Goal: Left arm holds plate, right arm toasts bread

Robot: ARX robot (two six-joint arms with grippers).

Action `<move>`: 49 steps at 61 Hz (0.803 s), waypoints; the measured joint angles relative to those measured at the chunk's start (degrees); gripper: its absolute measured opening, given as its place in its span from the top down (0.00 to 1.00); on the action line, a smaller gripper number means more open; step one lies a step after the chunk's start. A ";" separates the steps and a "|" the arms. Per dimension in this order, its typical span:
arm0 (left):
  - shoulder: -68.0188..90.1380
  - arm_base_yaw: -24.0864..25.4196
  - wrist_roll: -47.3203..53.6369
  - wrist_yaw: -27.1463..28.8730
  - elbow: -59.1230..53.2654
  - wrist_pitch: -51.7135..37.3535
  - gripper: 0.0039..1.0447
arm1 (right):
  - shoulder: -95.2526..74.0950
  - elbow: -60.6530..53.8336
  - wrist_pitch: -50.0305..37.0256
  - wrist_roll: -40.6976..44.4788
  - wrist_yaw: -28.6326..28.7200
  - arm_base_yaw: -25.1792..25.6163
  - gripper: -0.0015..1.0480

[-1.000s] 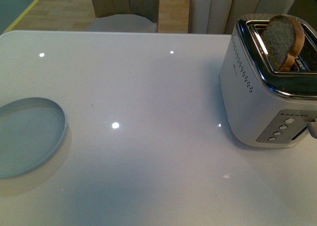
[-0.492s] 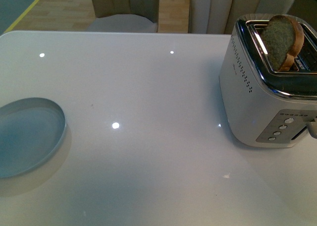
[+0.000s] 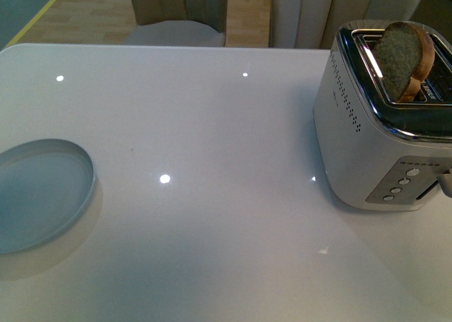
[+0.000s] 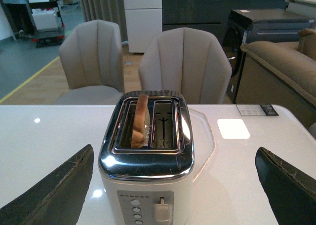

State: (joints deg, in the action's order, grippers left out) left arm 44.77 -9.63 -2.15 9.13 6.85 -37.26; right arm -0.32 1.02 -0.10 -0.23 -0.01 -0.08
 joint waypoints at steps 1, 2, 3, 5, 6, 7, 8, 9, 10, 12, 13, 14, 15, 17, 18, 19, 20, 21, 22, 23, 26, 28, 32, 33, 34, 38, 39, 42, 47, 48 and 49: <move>-0.68 0.37 0.28 -0.22 -0.33 0.35 0.71 | 0.00 0.00 0.00 0.00 0.00 0.00 0.08; -1.36 0.70 0.44 -0.50 -0.61 0.74 0.74 | 0.00 0.00 0.00 0.00 0.00 0.00 0.08; -1.70 0.87 0.55 -0.66 -0.74 0.94 0.76 | 0.00 0.00 0.02 0.00 0.00 0.00 0.08; -3.08 1.46 0.83 -1.40 -1.25 1.68 0.83 | 0.00 0.00 0.02 0.00 0.00 0.00 0.08; -3.76 1.73 0.90 -1.75 -1.51 2.08 0.86 | 0.00 0.00 0.00 0.00 0.00 0.00 0.08; -4.13 1.88 0.94 -1.81 -1.62 2.29 0.88 | 0.00 0.00 0.02 0.00 0.00 0.00 0.08; -4.81 2.14 1.01 -2.03 -1.86 2.75 0.91 | 0.00 0.00 0.02 0.00 0.00 0.00 0.08; -5.51 2.38 1.07 -2.43 -2.10 3.17 0.95 | 0.00 0.00 0.02 0.00 0.00 0.00 0.08; -5.84 2.51 1.07 -2.58 -2.21 3.39 0.96 | 0.00 0.00 0.02 0.00 0.00 0.00 0.08; -7.15 3.04 1.20 -3.02 -2.67 4.31 0.97 | 0.00 0.00 0.02 0.00 0.00 0.00 0.08; -7.80 3.28 1.25 -3.19 -2.86 4.74 0.98 | 0.00 0.00 0.00 0.00 0.00 0.00 0.08; -8.13 3.41 1.27 -3.21 -2.97 4.96 0.98 | 0.00 0.00 0.02 0.00 0.00 0.00 0.08; -8.76 3.65 1.29 -3.43 -3.17 5.42 0.98 | 0.00 0.00 0.02 0.00 0.00 0.00 0.08; -10.16 5.49 1.33 -6.60 -3.54 6.51 0.98 | 0.00 0.00 0.00 0.00 0.00 0.00 0.08; -10.51 6.08 1.33 -7.21 -3.63 6.78 0.98 | 0.00 0.00 0.02 0.00 0.00 0.00 0.08; -11.17 7.10 1.36 -8.15 -3.78 7.26 0.98 | 0.00 0.00 0.00 0.00 0.00 0.00 0.08; -11.80 7.85 1.42 -8.59 -3.93 7.69 0.98 | 0.00 0.00 0.02 0.00 0.04 0.00 0.08; -12.41 8.44 1.44 -8.52 -4.09 8.17 0.98 | 0.00 0.00 0.00 0.00 0.02 0.00 0.08; -12.72 8.68 1.42 -8.48 -4.15 8.39 0.98 | 0.00 0.00 0.02 0.00 -0.02 0.00 0.08; -13.29 9.07 1.44 -8.50 -4.28 8.76 0.98 | 0.00 0.00 0.02 0.00 -0.09 0.00 0.08; -14.01 9.31 1.49 -8.98 -5.77 7.17 0.98 | 0.00 0.00 0.02 0.00 -0.02 0.00 0.08; -14.78 9.31 1.49 -9.22 -6.12 7.96 0.98 | 0.00 0.00 0.00 0.00 -0.04 0.00 0.08; -16.83 9.38 1.53 -9.14 -6.12 9.88 0.98 | 0.00 0.00 0.02 0.00 -0.02 0.00 0.08; -17.51 9.40 1.53 -9.11 -6.12 10.40 0.98 | 0.00 0.00 0.02 0.00 -0.02 0.00 0.08; -18.19 9.40 1.53 -9.14 -6.12 10.97 0.98 | 0.00 0.00 0.02 0.00 -0.02 0.00 0.08; -20.39 9.40 1.53 -9.14 -6.12 13.00 0.98 | 0.00 0.00 0.02 0.00 0.00 0.00 0.08; -20.65 9.40 1.53 -9.14 -6.12 13.25 0.98 | 0.00 0.00 0.02 0.00 0.00 0.00 0.08; -22.18 9.40 1.53 -9.14 -6.12 14.67 0.98 | 0.00 0.00 0.02 0.00 -0.02 0.00 0.08; -24.09 9.42 1.53 -9.14 -6.12 16.65 0.98 | 0.00 0.00 0.02 0.00 -0.02 0.00 0.08; -24.59 9.42 1.53 -9.14 -6.12 17.11 0.98 | 0.00 0.00 0.02 0.00 -0.02 0.00 0.08; -25.09 9.42 1.53 -9.14 -6.12 17.57 0.98 | 0.00 0.00 0.02 0.00 -0.02 0.00 0.08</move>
State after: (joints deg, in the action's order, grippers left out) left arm 19.68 -0.21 -0.62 -0.01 0.73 -19.68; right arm -0.32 1.02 -0.08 -0.23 -0.03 -0.08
